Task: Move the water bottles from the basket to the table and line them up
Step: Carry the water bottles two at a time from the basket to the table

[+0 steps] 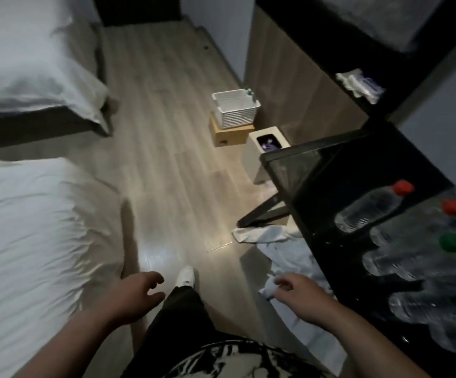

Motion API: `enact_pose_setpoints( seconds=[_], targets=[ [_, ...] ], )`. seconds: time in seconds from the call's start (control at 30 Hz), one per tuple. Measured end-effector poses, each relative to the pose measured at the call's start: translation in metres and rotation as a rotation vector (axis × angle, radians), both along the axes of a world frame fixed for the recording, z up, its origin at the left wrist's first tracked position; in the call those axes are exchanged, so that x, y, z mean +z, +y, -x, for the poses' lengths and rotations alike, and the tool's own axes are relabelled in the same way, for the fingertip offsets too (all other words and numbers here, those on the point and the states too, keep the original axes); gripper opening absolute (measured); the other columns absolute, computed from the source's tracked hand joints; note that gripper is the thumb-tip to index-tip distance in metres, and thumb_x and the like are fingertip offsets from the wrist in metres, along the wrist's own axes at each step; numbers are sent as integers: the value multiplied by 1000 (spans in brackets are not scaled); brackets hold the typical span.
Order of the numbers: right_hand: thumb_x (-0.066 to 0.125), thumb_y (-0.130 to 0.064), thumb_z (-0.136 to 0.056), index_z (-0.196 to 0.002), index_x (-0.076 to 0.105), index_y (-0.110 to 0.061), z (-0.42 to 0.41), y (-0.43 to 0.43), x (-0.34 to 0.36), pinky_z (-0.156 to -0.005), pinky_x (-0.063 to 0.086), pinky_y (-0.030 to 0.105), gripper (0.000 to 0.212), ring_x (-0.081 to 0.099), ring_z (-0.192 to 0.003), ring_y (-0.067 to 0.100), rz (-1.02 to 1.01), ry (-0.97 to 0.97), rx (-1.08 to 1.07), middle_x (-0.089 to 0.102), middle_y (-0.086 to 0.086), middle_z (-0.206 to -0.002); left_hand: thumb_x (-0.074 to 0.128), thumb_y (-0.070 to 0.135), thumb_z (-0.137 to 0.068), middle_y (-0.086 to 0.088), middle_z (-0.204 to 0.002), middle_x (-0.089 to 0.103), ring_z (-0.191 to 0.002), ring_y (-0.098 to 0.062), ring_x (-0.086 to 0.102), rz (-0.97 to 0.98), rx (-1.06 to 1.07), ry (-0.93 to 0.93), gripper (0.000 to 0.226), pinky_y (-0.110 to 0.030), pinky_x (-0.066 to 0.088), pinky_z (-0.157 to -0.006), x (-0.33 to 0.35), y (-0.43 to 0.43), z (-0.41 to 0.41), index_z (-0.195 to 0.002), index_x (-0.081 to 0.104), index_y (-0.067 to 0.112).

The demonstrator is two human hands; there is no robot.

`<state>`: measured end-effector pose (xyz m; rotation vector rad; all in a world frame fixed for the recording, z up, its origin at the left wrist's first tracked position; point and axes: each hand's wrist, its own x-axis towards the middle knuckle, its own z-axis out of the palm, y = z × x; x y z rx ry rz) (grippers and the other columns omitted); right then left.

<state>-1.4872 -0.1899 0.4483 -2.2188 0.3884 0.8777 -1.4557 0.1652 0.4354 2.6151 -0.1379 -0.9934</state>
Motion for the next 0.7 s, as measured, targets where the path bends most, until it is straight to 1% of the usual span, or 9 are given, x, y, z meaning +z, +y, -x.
enact_pose_setpoints(
  seconds=[0.07,0.13,0.27,0.37,0.43,0.5,0.57,0.63,0.7],
  targets=[
    [61,-29,-88,-115,62,-24,-27,25,-2,-86,49,24,27,59,-99,6,-22,-10,59,64,-5,-107,57,42,-88,6,-114,65,-102,-8,61,18,89,-4,39,-20,44,-79,-6,29,2,-124,59,26],
    [61,-29,-89,-118,61,-25,-53,53,-3,-87,48,24,29,59,-101,6,-31,-17,122,64,-5,-109,58,39,-88,6,-111,66,-94,-5,59,57,169,-8,35,-15,38,-71,-10,51,1,-120,61,24],
    [60,-35,-87,-117,63,-28,-109,108,-12,-90,51,25,32,60,-100,3,-17,5,262,66,-10,-109,59,37,-86,5,-106,66,-93,-5,59,130,295,46,35,-17,38,-73,-19,89,-18,-118,62,23],
    [60,-37,-84,-114,64,-29,-154,147,-17,-89,51,24,31,61,-99,2,-31,15,311,67,-10,-110,52,51,-74,6,-89,61,-85,-6,59,144,338,107,46,-17,39,-69,-28,119,-46,-107,65,22],
    [60,-30,-89,-116,62,-27,-183,167,-17,-84,49,21,27,60,-99,4,-44,16,273,65,-8,-109,46,60,-66,6,-93,64,-90,-7,62,151,342,145,58,-21,44,-75,-36,139,-70,-107,65,24],
    [59,-28,-91,-116,60,-27,-205,178,-20,-83,49,21,25,59,-99,5,-50,22,232,63,-9,-106,47,61,-67,8,-107,66,-99,-6,62,148,328,186,60,-26,49,-86,-37,155,-97,-115,62,28],
    [60,-28,-90,-116,60,-26,-221,183,-21,-84,48,21,26,59,-100,5,-49,43,199,63,-8,-106,50,59,-69,8,-113,66,-102,-5,61,135,304,202,58,-27,49,-91,-32,167,-129,-118,62,29],
    [61,-29,-89,-118,62,-23,-235,182,-23,-86,49,22,29,60,-100,6,-41,54,146,65,-6,-109,54,57,-72,9,-109,67,-100,-4,62,144,295,195,54,-28,50,-91,-28,178,-165,-116,64,27],
    [60,-29,-88,-117,63,-24,-245,174,-27,-79,49,18,29,60,-95,2,-37,59,92,65,-6,-107,57,60,-69,9,-102,69,-95,-1,63,191,314,155,55,-28,51,-90,-24,181,-205,-111,68,26]
  ],
)
